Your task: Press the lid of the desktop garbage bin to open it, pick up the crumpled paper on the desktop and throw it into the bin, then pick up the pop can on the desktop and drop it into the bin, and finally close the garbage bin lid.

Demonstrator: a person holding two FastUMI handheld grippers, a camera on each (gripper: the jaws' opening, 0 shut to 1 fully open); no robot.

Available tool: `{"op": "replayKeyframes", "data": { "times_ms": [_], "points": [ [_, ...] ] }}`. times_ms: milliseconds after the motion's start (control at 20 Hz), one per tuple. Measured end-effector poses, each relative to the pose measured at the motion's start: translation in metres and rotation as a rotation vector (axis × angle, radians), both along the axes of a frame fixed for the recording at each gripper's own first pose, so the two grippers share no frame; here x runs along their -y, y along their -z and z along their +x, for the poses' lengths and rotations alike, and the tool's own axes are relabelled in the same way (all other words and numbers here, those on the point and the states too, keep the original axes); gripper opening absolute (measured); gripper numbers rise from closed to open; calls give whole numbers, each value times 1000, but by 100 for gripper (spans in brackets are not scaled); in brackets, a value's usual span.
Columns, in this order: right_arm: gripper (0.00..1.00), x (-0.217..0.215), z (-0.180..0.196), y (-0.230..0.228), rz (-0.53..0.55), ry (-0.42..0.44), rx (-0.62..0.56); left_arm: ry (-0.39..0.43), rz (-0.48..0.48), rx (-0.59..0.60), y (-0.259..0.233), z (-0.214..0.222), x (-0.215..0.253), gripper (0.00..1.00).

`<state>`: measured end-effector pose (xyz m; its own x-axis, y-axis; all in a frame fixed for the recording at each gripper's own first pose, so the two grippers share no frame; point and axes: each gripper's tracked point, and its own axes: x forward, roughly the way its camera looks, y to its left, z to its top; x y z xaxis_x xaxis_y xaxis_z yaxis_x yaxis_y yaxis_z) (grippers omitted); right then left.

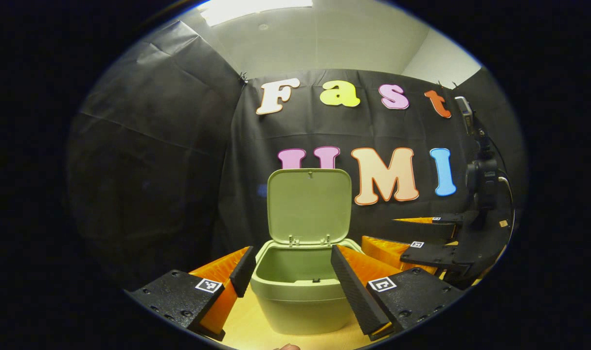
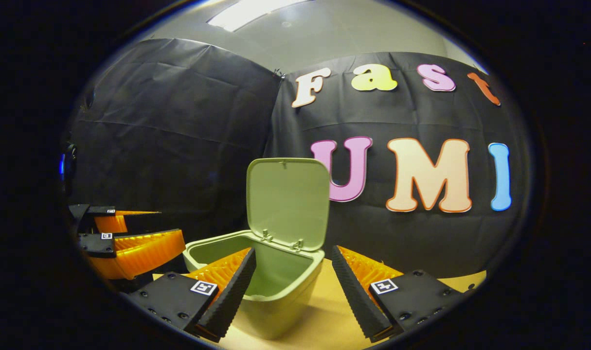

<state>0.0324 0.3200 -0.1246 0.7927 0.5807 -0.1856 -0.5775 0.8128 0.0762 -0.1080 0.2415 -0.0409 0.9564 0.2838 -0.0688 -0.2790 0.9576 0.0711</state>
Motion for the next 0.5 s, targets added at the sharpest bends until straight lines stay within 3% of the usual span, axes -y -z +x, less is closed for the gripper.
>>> {"op": "replayKeyframes", "data": {
  "times_ms": [500],
  "points": [
    [98, 185, 5, -19, -32, 298, -5, 164, -18, 5, 9, 35, 95, 93]
  ]
}}
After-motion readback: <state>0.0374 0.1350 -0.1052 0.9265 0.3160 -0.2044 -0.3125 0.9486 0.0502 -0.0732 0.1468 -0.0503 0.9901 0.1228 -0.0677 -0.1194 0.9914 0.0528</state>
